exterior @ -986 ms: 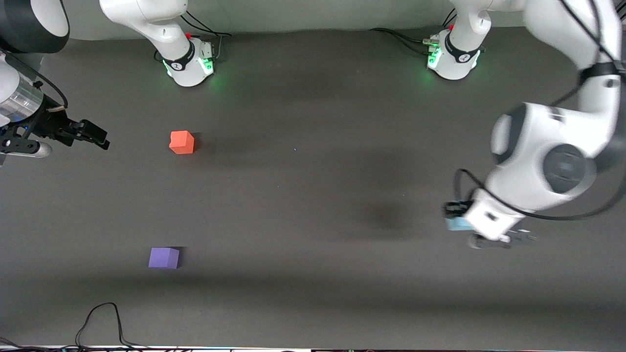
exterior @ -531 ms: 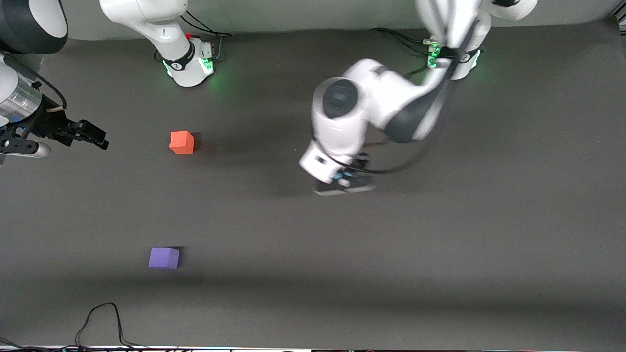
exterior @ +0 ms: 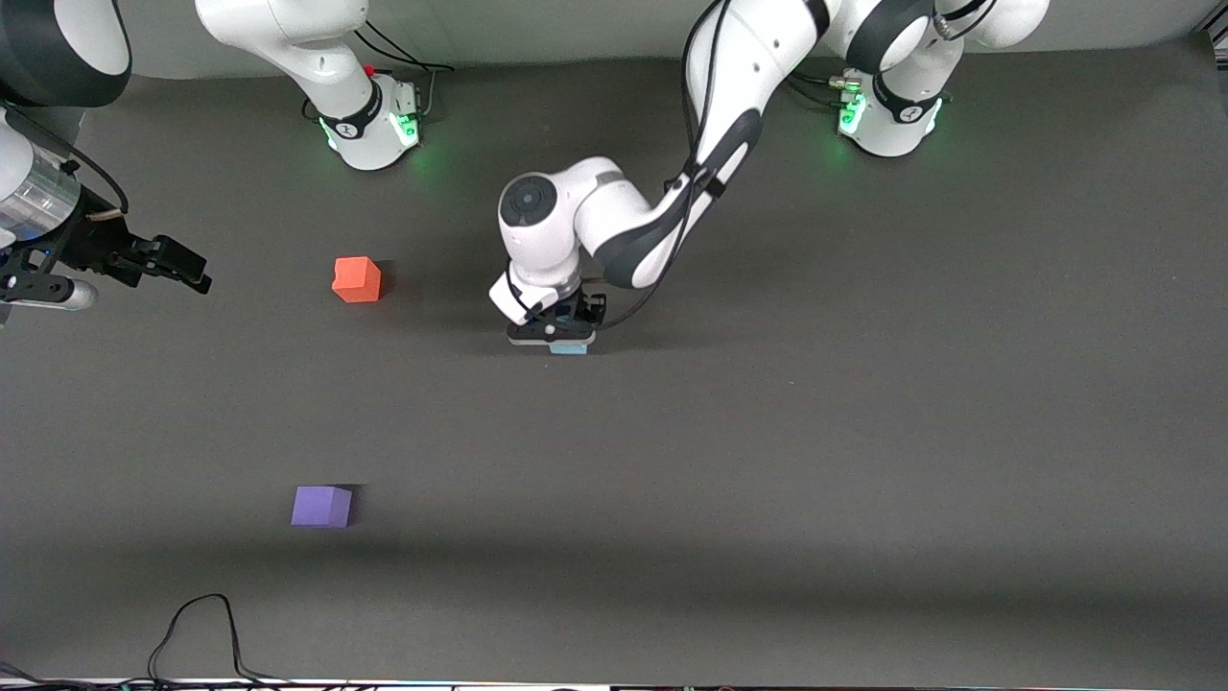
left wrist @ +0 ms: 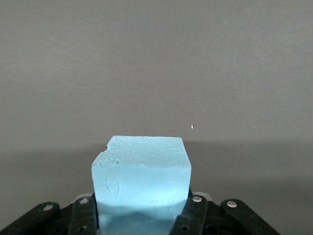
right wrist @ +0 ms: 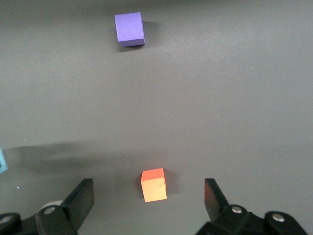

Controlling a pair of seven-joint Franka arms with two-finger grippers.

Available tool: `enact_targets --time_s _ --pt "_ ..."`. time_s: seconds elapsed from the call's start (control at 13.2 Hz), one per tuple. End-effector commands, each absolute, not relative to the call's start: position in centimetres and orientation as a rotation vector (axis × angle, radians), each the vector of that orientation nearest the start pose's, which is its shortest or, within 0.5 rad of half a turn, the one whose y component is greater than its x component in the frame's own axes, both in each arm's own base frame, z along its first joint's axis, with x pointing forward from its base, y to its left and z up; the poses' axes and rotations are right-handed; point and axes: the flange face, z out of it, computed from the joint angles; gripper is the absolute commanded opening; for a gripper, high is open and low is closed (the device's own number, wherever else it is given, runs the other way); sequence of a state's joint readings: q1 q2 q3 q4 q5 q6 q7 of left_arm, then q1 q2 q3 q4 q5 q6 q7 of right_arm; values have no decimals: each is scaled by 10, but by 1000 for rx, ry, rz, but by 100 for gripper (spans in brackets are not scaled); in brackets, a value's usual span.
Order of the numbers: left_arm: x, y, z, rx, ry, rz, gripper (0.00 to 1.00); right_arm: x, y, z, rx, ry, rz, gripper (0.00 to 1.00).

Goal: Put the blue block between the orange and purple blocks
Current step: 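Carry the light-blue cube with the left gripper toward the table middle, then set down the cube and open the left gripper while the right gripper advances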

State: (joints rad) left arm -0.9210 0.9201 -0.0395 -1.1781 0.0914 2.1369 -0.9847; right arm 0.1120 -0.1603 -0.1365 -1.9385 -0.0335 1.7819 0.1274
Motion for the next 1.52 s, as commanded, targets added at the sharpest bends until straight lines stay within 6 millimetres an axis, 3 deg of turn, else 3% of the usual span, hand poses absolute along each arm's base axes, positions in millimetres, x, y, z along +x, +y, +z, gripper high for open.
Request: enact_targets --time_s 0.0,0.23,0.3,0.38,0.46,0.61,0.76,0.83,0.99,1.21,1.37,1.44 --pt "451 -628 208 -3161 6 -147 43 510 -21 551 -3155 190 -6 100" --pt "447 -627 189 -3157 11 -137 44 510 -21 551 -3155 190 -4 100" --pt "447 -626 184 -3152 12 -131 50 510 -20 551 -3155 188 -4 100" --pt "448 -625 183 -3149 10 -130 78 511 -20 551 -3155 188 -6 100" --pt "450 -625 187 -3152 5 -134 99 511 -19 550 -3156 188 -6 100" --pt "454 -624 204 -3158 -15 -134 100 515 -13 547 -3160 179 2 100" --pt "462 -621 240 -3171 -42 -141 100 520 4 544 -3163 144 9 100" --pt "476 -611 262 -3170 -92 -115 100 525 12 545 -3165 134 5 100" --pt "513 -577 325 -3183 -199 -81 100 533 40 547 -3168 122 -5 100" --pt "577 -491 407 -3255 -275 -31 100 552 86 539 -3153 25 7 100" --pt "615 -393 437 -3248 -271 91 100 571 127 526 -3102 30 39 100" --pt "626 -339 449 -3235 -238 144 100 580 166 512 -3098 5 60 100"
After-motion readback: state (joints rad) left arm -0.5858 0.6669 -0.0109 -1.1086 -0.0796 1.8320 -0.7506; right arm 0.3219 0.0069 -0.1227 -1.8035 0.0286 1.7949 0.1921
